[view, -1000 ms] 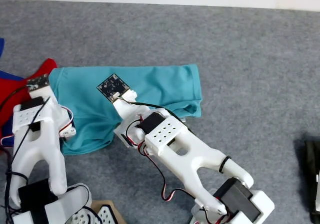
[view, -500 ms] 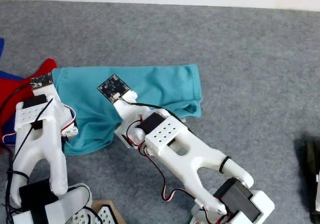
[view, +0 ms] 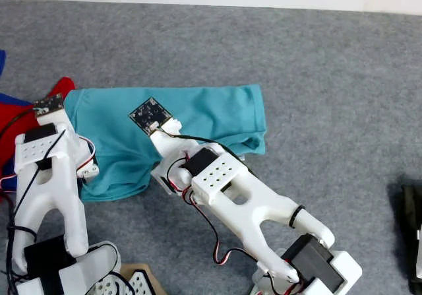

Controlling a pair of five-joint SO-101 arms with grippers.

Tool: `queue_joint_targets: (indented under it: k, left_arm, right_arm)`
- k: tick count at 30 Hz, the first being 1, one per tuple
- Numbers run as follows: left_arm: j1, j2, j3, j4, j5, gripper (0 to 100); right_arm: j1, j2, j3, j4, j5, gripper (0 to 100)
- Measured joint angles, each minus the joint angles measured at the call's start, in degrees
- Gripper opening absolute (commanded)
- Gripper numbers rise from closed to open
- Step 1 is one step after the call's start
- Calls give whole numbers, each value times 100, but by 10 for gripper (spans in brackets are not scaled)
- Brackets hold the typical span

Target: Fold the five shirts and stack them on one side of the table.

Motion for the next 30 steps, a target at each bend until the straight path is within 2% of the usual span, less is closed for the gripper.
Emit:
queue_joint_targets:
  k: [7, 12, 19, 30]
  left_arm:
    - [264, 0, -360, 624, 0, 8]
    - [273, 62, -501, 686, 0, 16]
    - [299, 79, -501, 536, 0, 162]
    - [299, 79, 70, -211, 0, 24]
  right_arm:
    - [0, 0, 0, 0, 0, 62]
    - [0, 0, 0, 0, 0, 62]
    - [0, 0, 0, 0, 0, 60]
    - [0, 0, 0, 0, 0, 59]
